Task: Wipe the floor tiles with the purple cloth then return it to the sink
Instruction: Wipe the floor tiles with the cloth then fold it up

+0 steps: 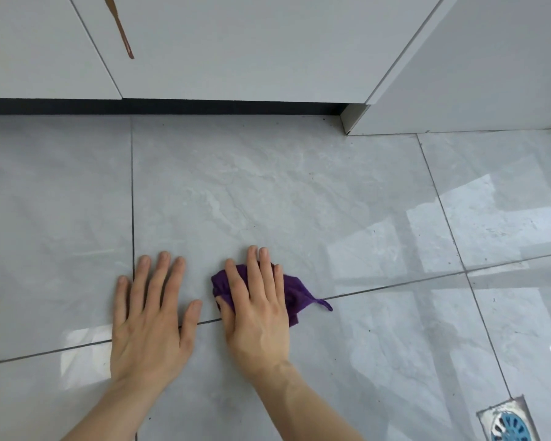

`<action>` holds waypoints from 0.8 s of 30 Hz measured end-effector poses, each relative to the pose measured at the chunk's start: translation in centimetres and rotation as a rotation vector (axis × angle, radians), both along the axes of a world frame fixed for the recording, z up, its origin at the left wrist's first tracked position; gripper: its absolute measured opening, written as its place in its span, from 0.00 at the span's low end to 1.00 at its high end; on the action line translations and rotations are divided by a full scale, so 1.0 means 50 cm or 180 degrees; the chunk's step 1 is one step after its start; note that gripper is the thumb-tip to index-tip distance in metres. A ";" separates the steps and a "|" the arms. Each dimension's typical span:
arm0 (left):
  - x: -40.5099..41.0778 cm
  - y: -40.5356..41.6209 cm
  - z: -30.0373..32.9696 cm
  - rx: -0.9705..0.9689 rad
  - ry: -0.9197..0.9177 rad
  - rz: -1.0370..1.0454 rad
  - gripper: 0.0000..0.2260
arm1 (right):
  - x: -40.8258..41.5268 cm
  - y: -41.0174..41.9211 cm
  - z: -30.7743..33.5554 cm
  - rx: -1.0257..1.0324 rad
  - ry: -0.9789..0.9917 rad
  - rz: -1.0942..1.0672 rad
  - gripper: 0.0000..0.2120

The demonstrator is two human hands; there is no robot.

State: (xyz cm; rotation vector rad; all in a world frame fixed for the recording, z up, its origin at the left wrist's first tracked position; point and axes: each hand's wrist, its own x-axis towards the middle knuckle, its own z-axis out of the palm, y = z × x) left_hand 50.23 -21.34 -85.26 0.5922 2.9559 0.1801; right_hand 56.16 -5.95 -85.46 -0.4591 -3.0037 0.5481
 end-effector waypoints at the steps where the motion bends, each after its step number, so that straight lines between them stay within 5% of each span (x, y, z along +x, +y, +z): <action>1: 0.000 -0.002 0.000 -0.0016 -0.0010 0.0010 0.31 | 0.014 -0.007 0.002 -0.0007 0.0010 0.0076 0.24; 14: -0.003 -0.005 0.009 0.0478 -0.0184 0.0058 0.30 | 0.143 -0.037 0.015 0.0070 -0.0088 0.0704 0.24; 20: 0.011 0.009 0.075 0.0988 -0.0430 -0.0358 0.25 | 0.151 -0.019 0.066 -0.0125 -0.0174 -0.0136 0.43; 24: 0.047 -0.002 0.106 0.0875 -0.0772 -0.1149 0.24 | 0.166 -0.007 0.094 0.0004 -0.0310 -0.0417 0.43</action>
